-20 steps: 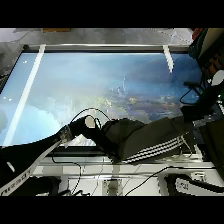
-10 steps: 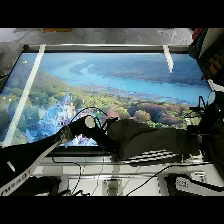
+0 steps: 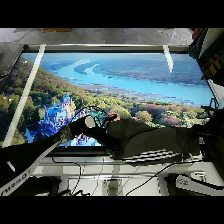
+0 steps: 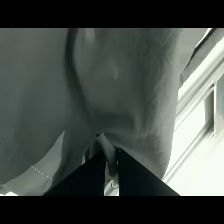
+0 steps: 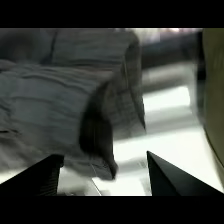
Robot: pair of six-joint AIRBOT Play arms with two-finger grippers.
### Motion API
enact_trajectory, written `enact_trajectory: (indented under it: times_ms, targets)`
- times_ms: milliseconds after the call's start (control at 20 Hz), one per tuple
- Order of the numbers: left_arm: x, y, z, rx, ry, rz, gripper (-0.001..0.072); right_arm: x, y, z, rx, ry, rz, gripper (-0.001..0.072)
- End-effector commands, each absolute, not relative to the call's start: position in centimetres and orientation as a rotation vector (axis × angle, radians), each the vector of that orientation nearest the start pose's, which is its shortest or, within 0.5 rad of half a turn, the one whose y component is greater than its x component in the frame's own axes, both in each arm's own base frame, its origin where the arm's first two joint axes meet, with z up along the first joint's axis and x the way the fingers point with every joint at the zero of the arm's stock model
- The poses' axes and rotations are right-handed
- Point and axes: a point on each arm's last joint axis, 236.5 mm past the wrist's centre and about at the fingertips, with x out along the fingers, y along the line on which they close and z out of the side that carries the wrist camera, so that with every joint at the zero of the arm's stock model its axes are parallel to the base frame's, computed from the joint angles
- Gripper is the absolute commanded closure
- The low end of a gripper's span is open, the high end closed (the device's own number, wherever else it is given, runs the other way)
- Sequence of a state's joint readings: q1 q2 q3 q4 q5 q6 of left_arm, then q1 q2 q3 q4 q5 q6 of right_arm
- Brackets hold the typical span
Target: Fold the clothes and pants, and hang the long-sleeved shirts on hangers.
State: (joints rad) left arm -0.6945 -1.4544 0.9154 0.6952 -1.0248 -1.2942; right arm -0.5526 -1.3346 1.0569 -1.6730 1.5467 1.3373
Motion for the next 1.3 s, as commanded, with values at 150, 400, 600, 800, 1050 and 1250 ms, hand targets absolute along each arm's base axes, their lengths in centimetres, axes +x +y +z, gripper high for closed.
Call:
enact_trajectory:
  times_ms: [150,400,600,800,1050,1250]
  targets:
    - [18.2,-35.0,-6.4,-0.208,1.589,-0.954,0.0607,23.0,-15.9,-6.2,0.687,1.599,-0.167,0.0109]
    - [18.2,-35.0,-6.4,-0.208,1.589,-0.954,0.0607,21.9,-13.3,-11.2,0.768,1.654,-0.026,0.0089]
    - [18.8,-33.5,-7.5,-0.117,1.577,-0.932,0.0704,27.1,-7.1,-10.7,1.019,1.413,0.251,0.0093]
    - [21.9,-30.0,-8.8,-0.047,1.551,-0.846,0.0704,28.8,-1.8,-9.8,0.924,1.412,0.455,0.0168]
    - [28.8,-22.8,-9.7,-0.097,1.488,-0.644,0.0704,31.6,8.1,-9.4,0.737,1.427,0.652,0.0166]
    - [35.7,-16.4,-7.4,-0.152,1.37,-0.492,0.0704,35.1,13.7,-6.8,0.538,1.351,0.786,0.0165]
